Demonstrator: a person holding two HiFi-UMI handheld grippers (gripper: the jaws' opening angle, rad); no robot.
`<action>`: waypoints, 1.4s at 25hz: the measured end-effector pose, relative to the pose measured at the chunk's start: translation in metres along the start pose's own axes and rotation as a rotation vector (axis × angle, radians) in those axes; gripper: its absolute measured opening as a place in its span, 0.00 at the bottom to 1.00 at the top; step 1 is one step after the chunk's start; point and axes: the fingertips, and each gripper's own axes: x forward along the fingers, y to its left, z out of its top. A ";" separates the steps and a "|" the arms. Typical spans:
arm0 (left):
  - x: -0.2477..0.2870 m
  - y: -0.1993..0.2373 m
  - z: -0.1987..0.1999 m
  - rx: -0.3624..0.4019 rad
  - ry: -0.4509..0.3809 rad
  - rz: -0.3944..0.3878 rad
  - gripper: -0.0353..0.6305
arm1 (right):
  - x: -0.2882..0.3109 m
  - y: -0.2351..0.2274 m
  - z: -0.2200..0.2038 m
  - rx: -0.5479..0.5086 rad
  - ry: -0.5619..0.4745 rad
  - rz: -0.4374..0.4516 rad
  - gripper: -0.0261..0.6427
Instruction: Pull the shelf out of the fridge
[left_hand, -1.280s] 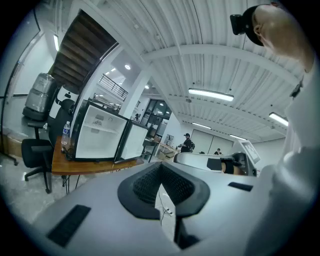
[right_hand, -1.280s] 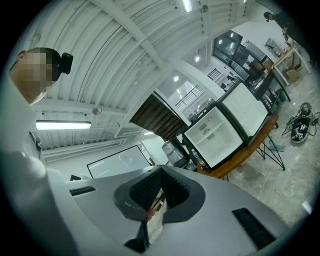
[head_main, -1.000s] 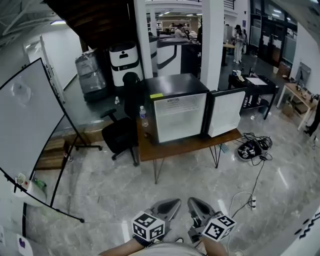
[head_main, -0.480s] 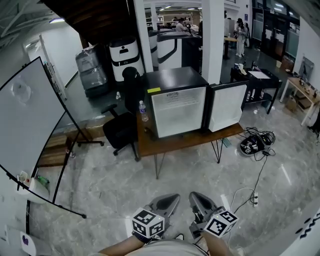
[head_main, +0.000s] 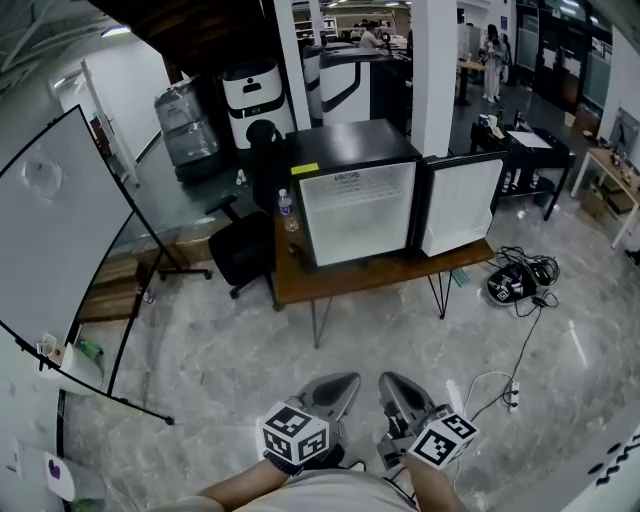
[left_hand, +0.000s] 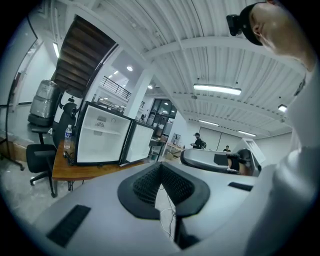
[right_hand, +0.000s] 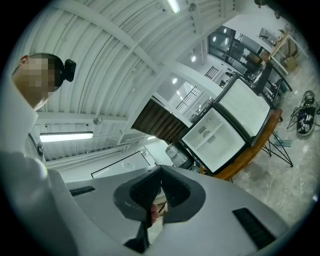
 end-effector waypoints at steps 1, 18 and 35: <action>0.005 0.004 0.001 -0.001 0.001 0.000 0.06 | 0.004 -0.004 0.002 0.003 0.000 -0.002 0.06; 0.137 0.163 0.069 0.000 0.004 -0.041 0.06 | 0.174 -0.118 0.066 0.021 -0.022 -0.071 0.06; 0.226 0.283 0.123 0.004 -0.007 0.024 0.06 | 0.310 -0.203 0.118 0.038 -0.012 -0.051 0.06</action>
